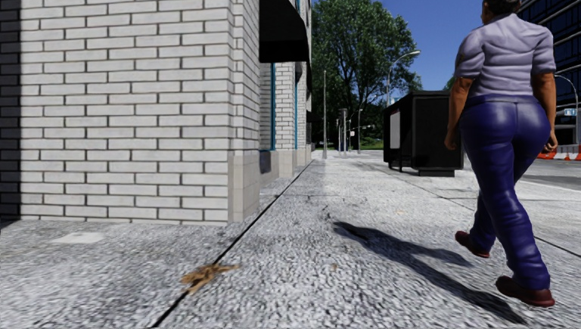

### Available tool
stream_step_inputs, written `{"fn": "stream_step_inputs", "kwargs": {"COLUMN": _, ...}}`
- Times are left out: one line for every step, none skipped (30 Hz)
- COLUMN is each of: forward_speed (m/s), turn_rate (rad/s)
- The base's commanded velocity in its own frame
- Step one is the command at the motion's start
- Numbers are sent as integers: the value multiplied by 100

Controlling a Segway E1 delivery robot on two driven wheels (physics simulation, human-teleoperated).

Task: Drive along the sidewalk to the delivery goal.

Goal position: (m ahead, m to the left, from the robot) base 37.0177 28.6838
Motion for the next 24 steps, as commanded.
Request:
{"fn": "stream_step_inputs", "kwargs": {"forward_speed": 200, "turn_rate": 0}}
{"fn": "stream_step_inputs", "kwargs": {"forward_speed": 200, "turn_rate": 0}}
{"fn": "stream_step_inputs", "kwargs": {"forward_speed": 200, "turn_rate": 0}}
{"fn": "stream_step_inputs", "kwargs": {"forward_speed": 200, "turn_rate": 0}}
{"fn": "stream_step_inputs", "kwargs": {"forward_speed": 200, "turn_rate": 0}}
{"fn": "stream_step_inputs", "kwargs": {"forward_speed": 200, "turn_rate": 0}}
{"fn": "stream_step_inputs", "kwargs": {"forward_speed": 200, "turn_rate": 0}}
{"fn": "stream_step_inputs", "kwargs": {"forward_speed": 200, "turn_rate": 0}}
{"fn": "stream_step_inputs", "kwargs": {"forward_speed": 200, "turn_rate": 0}}
{"fn": "stream_step_inputs", "kwargs": {"forward_speed": 200, "turn_rate": 0}}
{"fn": "stream_step_inputs", "kwargs": {"forward_speed": 200, "turn_rate": 0}}
{"fn": "stream_step_inputs", "kwargs": {"forward_speed": 200, "turn_rate": 0}}
{"fn": "stream_step_inputs", "kwargs": {"forward_speed": 200, "turn_rate": 0}}
{"fn": "stream_step_inputs", "kwargs": {"forward_speed": 200, "turn_rate": 0}}
{"fn": "stream_step_inputs", "kwargs": {"forward_speed": 200, "turn_rate": 0}}
{"fn": "stream_step_inputs", "kwargs": {"forward_speed": 200, "turn_rate": 0}}
{"fn": "stream_step_inputs", "kwargs": {"forward_speed": 200, "turn_rate": 0}}
{"fn": "stream_step_inputs", "kwargs": {"forward_speed": 200, "turn_rate": 0}}
{"fn": "stream_step_inputs", "kwargs": {"forward_speed": 200, "turn_rate": 0}}
{"fn": "stream_step_inputs", "kwargs": {"forward_speed": 200, "turn_rate": -22}}
{"fn": "stream_step_inputs", "kwargs": {"forward_speed": 200, "turn_rate": -72}}
{"fn": "stream_step_inputs", "kwargs": {"forward_speed": 200, "turn_rate": -120}}
{"fn": "stream_step_inputs", "kwargs": {"forward_speed": 200, "turn_rate": -120}}
{"fn": "stream_step_inputs", "kwargs": {"forward_speed": 200, "turn_rate": -120}}
